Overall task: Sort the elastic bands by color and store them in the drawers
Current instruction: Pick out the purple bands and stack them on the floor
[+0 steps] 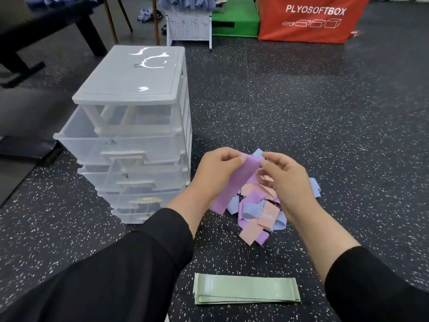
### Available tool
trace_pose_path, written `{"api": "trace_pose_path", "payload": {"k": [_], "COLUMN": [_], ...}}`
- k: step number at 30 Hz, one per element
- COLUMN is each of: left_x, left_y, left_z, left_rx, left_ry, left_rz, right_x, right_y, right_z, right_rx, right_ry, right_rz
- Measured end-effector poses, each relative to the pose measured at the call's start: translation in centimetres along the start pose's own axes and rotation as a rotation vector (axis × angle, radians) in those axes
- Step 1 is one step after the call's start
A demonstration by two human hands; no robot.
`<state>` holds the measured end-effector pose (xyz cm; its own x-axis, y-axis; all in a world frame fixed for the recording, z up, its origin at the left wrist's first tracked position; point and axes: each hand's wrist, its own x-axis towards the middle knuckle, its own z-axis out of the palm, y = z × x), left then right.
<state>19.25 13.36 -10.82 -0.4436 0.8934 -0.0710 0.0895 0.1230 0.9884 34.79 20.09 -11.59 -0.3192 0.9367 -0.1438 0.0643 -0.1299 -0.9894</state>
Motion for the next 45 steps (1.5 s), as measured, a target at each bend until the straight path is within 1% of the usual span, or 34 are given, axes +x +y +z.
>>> {"api": "trace_pose_path", "payload": {"k": [2,4,7,10,12,14,17,20,22,24,28,33,36,39,45], "left_x": [0.1,0.2,0.3,0.1,0.2,0.3,0.4,0.6,0.8,0.9,1.1,0.5,0.2,0.3,1.3], "left_y": [0.2,0.4,0.6,0.9,0.8,0.7,0.6,0.9,1.2,1.0,-0.1,-2.8,-4.7,-6.8,-9.6], "left_z": [0.0,0.0,0.1,0.4,0.5,0.6,0.7,1.0,1.2,1.4,1.0,0.3,0.6,0.9,2.2], "left_rx": [-0.025,-0.074,-0.143,-0.179,-0.220,-0.195,-0.114,-0.175,-0.199,-0.140,-0.083,0.039,0.126,0.136,0.160], "left_ry": [0.009,0.000,-0.027,-0.019,-0.029,-0.066,-0.099,-0.076,-0.100,-0.127,0.026,0.062,0.078,0.075,0.081], "left_rz": [0.006,0.000,-0.013,-0.034,-0.069,-0.088,-0.037,-0.024,-0.034,-0.024,-0.028,-0.101,-0.166,-0.235,-0.302], "right_x": [-0.1,-0.4,-0.8,-0.7,-0.5,-0.5,-0.5,-0.5,-0.5,-0.5,0.5,1.7,2.0,2.7,5.8], "right_y": [0.0,-0.2,-0.6,-0.7,-0.9,-1.2,-1.4,-1.3,-1.3,-1.3,0.1,4.8,8.4,11.3,14.8], "right_z": [-0.2,-0.3,-0.1,0.0,0.0,-0.1,-0.2,-0.3,-0.4,-0.4,-1.2,-4.3,-6.1,-7.2,-7.6], "right_rx": [-0.069,-0.120,-0.132,-0.185,-0.169,-0.136,-0.116,-0.088,-0.084,-0.094,-0.151,-0.320,-0.465,-0.594,-0.842], "right_ry": [-0.019,-0.074,-0.162,-0.108,-0.097,-0.100,-0.091,-0.083,-0.086,-0.102,-0.058,0.004,-0.004,-0.041,-0.166], "right_rz": [-0.024,-0.054,-0.102,-0.132,-0.112,-0.099,-0.094,-0.083,-0.090,-0.099,-0.055,0.094,0.149,0.180,0.153]}}
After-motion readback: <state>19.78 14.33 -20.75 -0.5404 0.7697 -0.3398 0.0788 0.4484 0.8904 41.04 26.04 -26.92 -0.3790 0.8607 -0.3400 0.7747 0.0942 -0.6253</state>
